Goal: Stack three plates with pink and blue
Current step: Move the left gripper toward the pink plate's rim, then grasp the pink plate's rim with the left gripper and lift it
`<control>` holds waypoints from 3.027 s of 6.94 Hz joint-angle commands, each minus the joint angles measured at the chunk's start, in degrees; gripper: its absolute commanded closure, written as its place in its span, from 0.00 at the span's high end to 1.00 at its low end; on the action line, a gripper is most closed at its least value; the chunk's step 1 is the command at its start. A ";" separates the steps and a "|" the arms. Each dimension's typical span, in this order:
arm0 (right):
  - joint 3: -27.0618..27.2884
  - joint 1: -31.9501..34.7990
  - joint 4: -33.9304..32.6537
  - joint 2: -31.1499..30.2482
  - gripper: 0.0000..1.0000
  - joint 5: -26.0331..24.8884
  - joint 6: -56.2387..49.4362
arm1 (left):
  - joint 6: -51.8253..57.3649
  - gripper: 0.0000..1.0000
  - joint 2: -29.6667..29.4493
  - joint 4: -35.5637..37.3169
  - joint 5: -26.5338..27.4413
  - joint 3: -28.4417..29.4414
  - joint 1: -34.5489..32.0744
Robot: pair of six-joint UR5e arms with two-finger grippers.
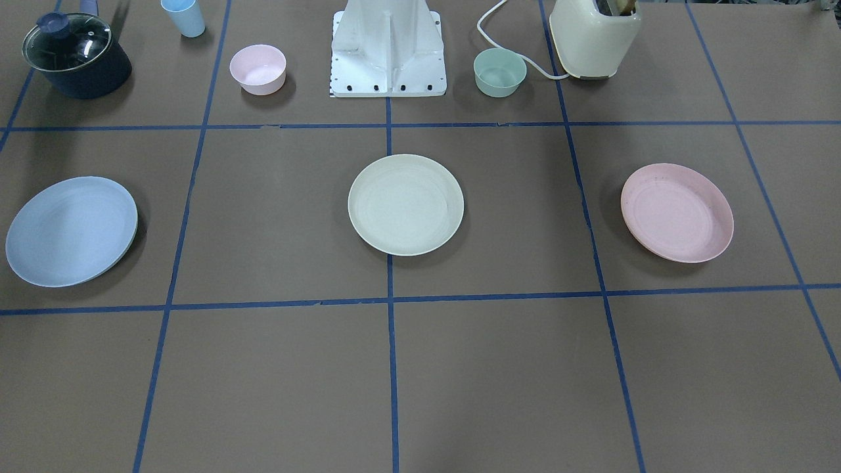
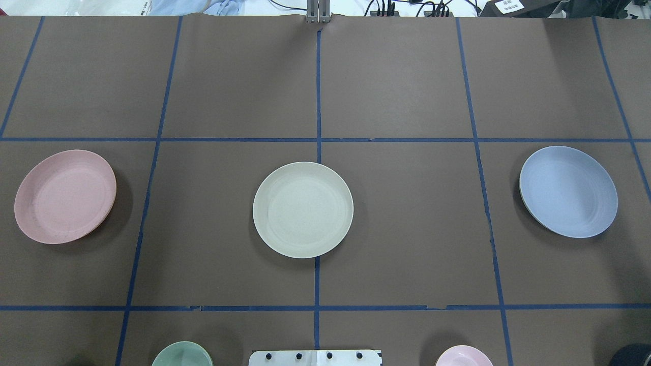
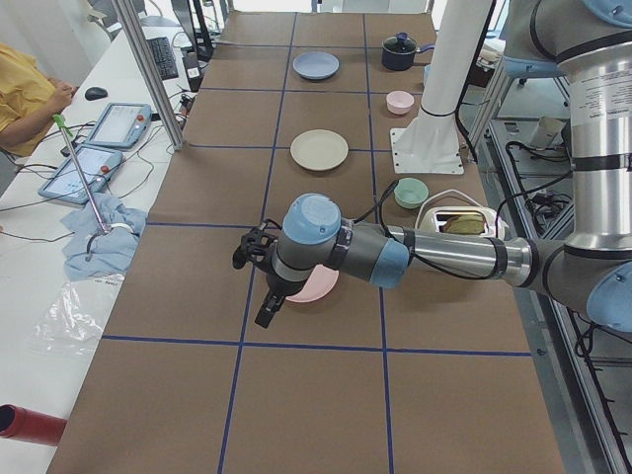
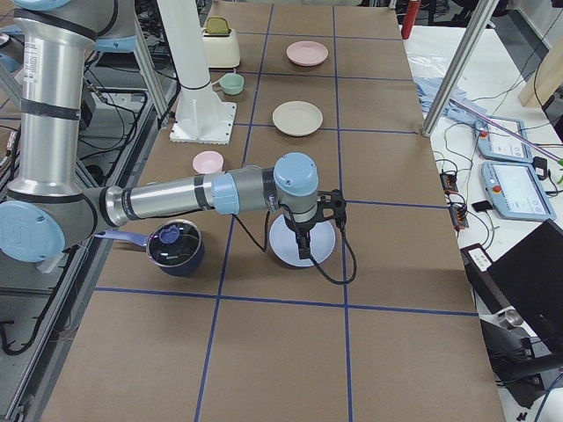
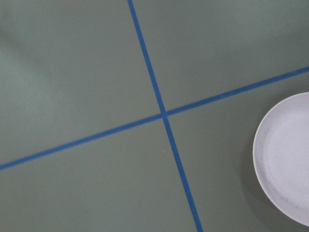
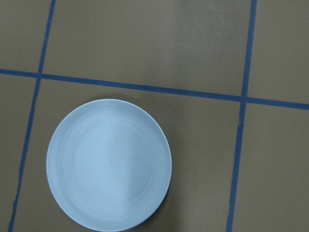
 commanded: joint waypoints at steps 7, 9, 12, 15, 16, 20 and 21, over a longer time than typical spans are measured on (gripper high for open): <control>-1.55 -7.22 26.23 -1.95 1.00 -3.74 19.02 | -22.69 1.00 1.01 -35.29 -4.60 12.77 15.07; -1.55 -9.44 27.04 -2.05 1.00 -5.77 21.00 | -37.18 1.00 1.29 -52.76 6.36 22.68 24.90; -1.64 -9.45 27.04 -2.14 1.00 -5.86 21.00 | -48.57 0.99 1.29 -55.48 19.73 24.74 35.74; -1.64 -9.45 27.04 -2.14 1.00 -5.86 21.00 | -56.14 0.76 1.29 -55.48 28.02 24.83 43.40; -1.64 -9.45 27.04 -2.14 1.00 -5.86 21.00 | -56.33 0.51 1.29 -55.48 28.03 25.27 43.76; -1.64 -9.45 27.13 -2.14 1.00 -5.86 21.00 | -55.98 0.00 1.20 -55.04 27.25 23.09 43.68; -1.64 -9.45 27.13 -2.14 1.00 -5.86 21.00 | -55.80 0.00 1.46 -54.08 23.59 18.98 43.33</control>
